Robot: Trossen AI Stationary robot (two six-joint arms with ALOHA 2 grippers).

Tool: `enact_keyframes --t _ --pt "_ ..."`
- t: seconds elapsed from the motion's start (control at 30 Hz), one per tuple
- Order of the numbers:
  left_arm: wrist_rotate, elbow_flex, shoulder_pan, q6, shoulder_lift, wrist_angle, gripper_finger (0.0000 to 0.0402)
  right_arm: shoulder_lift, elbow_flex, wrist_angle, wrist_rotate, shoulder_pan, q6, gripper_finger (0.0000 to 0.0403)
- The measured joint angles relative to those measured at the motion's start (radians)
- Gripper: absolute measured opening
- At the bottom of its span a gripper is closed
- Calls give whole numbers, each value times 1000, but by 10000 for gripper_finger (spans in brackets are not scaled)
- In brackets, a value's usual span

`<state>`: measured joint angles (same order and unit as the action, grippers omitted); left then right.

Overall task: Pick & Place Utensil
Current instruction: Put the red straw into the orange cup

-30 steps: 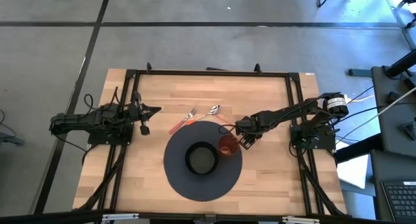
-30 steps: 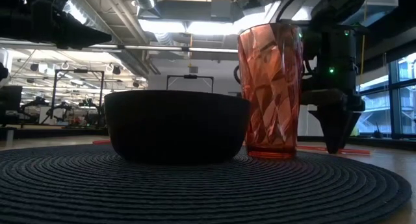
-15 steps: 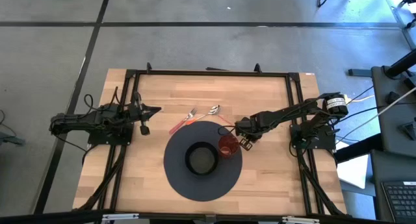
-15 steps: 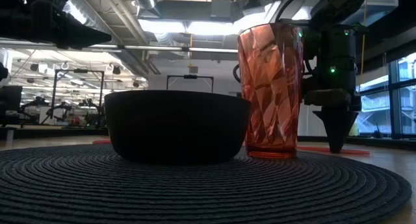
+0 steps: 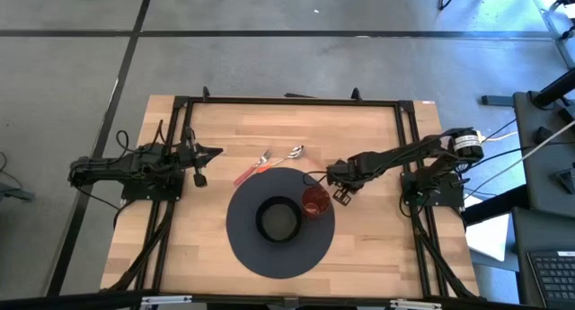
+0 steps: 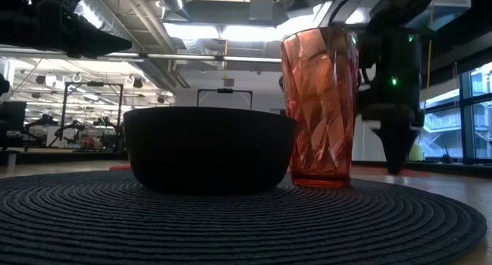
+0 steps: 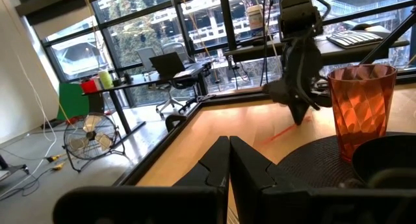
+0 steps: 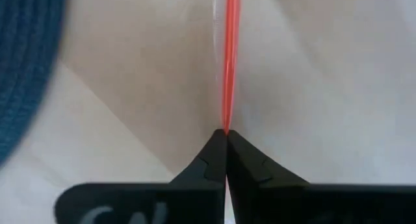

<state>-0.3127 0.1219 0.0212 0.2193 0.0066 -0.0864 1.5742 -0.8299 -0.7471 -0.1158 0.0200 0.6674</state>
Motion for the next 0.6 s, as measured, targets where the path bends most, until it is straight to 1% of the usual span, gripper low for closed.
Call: enact_keyframes --t 0.2,0.6 --pt "0 0 0 0 0 0 4 -93 -2 -48 -73 1 11 2" --pt "0 0 0 0 0 0 4 -283 -3 -79 -168 1 -6 2"
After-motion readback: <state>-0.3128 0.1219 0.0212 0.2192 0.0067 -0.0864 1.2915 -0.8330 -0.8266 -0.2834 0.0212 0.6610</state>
